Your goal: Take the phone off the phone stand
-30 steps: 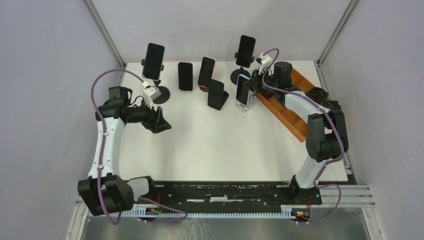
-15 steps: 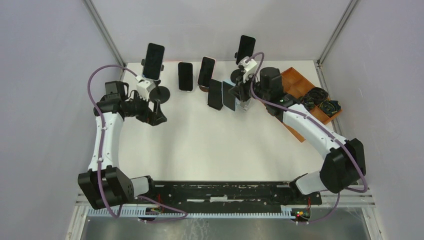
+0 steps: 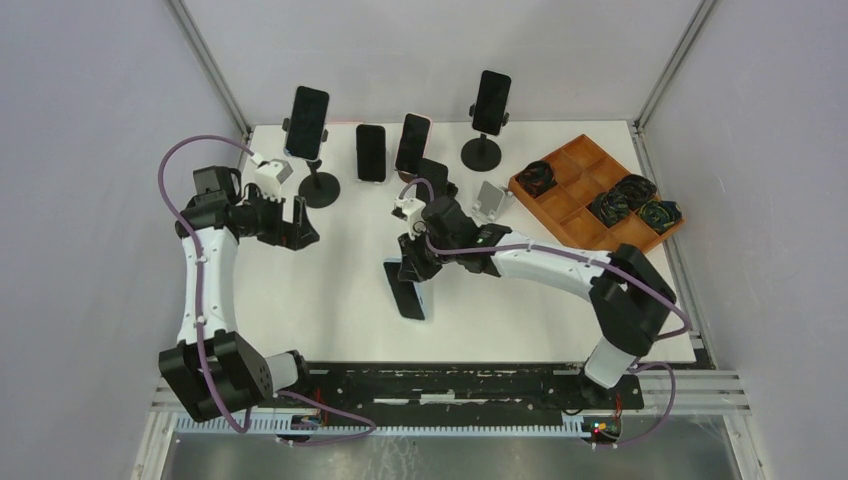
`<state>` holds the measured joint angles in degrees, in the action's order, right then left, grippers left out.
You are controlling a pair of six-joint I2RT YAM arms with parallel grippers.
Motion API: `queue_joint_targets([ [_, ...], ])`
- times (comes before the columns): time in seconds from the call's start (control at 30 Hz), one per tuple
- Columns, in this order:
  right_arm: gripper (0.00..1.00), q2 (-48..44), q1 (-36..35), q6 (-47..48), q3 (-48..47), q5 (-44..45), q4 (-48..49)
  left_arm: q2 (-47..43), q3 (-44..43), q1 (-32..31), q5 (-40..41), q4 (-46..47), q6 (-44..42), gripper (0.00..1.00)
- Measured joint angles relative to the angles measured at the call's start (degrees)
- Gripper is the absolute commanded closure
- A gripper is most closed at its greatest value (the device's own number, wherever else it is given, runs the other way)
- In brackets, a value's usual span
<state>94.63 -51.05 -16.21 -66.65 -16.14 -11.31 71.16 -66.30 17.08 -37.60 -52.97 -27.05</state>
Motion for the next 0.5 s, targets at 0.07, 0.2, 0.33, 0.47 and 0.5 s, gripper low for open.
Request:
queue_joint_targets([
  [0.07,1.0,2.7,-0.2,-4.0,0.0,-3.0,2.1,-0.3,0.4,0.0,0.0,0.0,0.0,0.0],
  [0.2,1.0,7.1,-0.3,-13.3,0.0,-9.0,10.6,-0.8,0.9,0.0,-0.2,-0.6,-0.1,0.0],
  [0.33,1.0,11.4,-0.5,-23.2,0.0,-14.4,21.4,-1.5,1.0,0.0,-0.5,-1.0,-0.2,0.0],
  [0.47,1.0,16.8,-0.9,-32.0,-0.6,-18.6,30.6,-1.8,1.1,0.0,-0.5,-1.0,-0.2,0.0],
  [0.5,1.0,18.1,-1.0,-33.6,-0.8,-19.2,32.2,-1.8,1.1,0.0,-0.5,-1.0,-0.3,0.0],
])
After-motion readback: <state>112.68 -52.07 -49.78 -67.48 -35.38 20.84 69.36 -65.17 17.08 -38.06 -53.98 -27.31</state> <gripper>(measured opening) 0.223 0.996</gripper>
